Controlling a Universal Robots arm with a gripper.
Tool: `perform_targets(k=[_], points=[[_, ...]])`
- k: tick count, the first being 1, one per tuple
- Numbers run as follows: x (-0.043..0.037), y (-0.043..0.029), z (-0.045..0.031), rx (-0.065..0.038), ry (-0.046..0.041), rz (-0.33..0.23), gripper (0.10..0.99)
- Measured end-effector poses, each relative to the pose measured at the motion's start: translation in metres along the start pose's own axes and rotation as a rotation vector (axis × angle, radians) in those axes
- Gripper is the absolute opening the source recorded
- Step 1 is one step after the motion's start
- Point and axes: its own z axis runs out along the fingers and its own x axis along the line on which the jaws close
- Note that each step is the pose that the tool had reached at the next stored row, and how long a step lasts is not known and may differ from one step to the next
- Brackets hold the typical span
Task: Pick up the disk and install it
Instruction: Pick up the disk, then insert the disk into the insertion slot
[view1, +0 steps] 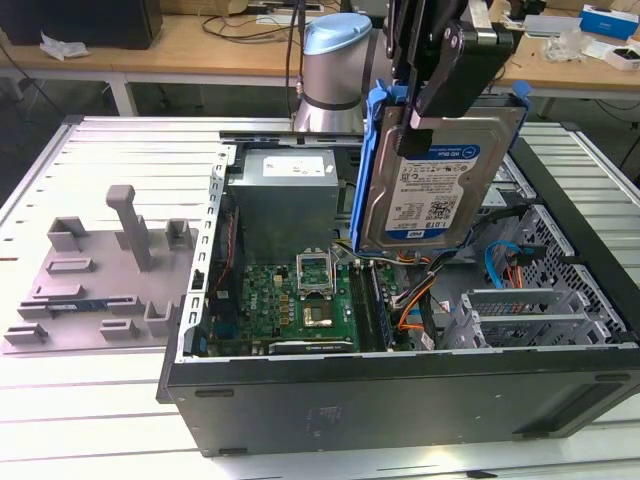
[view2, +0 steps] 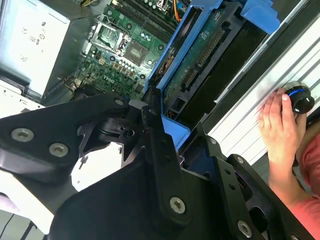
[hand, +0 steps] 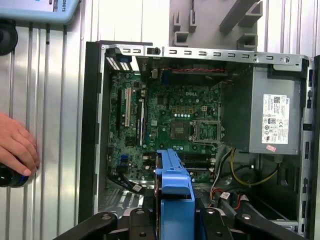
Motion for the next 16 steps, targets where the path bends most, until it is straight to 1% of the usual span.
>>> perform_targets(k=[16], points=[[0.0,-0.0011,0.0,0.0,0.0,0.0,0.369]])
